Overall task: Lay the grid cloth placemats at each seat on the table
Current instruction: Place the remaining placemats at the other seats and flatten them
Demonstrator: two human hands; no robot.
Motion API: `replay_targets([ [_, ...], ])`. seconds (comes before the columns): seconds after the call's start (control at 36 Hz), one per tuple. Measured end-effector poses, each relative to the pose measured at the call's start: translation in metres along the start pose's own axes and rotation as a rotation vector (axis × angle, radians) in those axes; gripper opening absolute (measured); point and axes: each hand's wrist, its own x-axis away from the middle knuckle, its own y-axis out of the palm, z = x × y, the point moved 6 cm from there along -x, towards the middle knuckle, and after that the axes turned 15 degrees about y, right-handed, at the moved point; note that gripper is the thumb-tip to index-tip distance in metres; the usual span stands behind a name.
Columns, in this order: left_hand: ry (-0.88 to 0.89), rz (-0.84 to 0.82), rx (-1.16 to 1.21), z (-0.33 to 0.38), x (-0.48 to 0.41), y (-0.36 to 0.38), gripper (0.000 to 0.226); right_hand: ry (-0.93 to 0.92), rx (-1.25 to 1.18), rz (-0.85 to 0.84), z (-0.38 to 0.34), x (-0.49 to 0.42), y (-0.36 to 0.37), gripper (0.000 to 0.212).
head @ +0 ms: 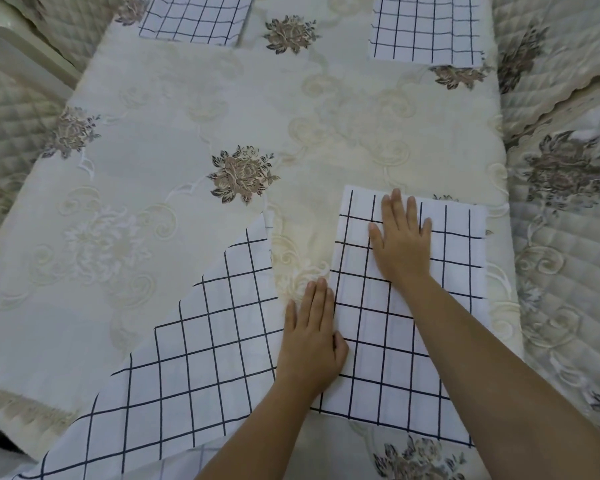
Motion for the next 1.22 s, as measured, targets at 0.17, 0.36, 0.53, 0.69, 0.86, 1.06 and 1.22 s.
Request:
replay_targets([
  [0.17, 0.001, 0.011, -0.012, 0.000, 0.000, 0.001, 0.066, 0.089, 0.026, 0.012, 0.051, 0.005, -0.008, 0.065],
  [0.36, -0.003, -0.020, -0.021, 0.000, 0.001, 0.002, 0.065, 0.201, 0.035, 0.003, 0.084, 0.027, -0.014, 0.077],
  [0.53, 0.001, -0.040, -0.012, 0.001, 0.001, -0.002, 0.061, 0.097, -0.031, -0.031, 0.051, 0.092, -0.007, 0.073],
  [0.69, 0.031, 0.032, 0.006, 0.009, 0.006, -0.011, 0.054, 0.017, -0.081, 0.017, 0.027, 0.152, 0.008, 0.058],
  [0.86, 0.110, 0.011, 0.028, 0.031, 0.022, 0.003, 0.045, 0.027, -0.065, 0.027, 0.018, 0.180, 0.021, 0.050],
  [1.06, 0.082, -0.045, -0.059, 0.026, 0.032, 0.016, 0.050, 0.005, -0.022, -0.014, 0.029, 0.190, 0.027, 0.054],
  [1.22, 0.063, -0.089, -0.070, 0.026, 0.035, 0.013, 0.057, 0.041, 0.008, -0.032, 0.042, 0.190, 0.021, 0.057],
])
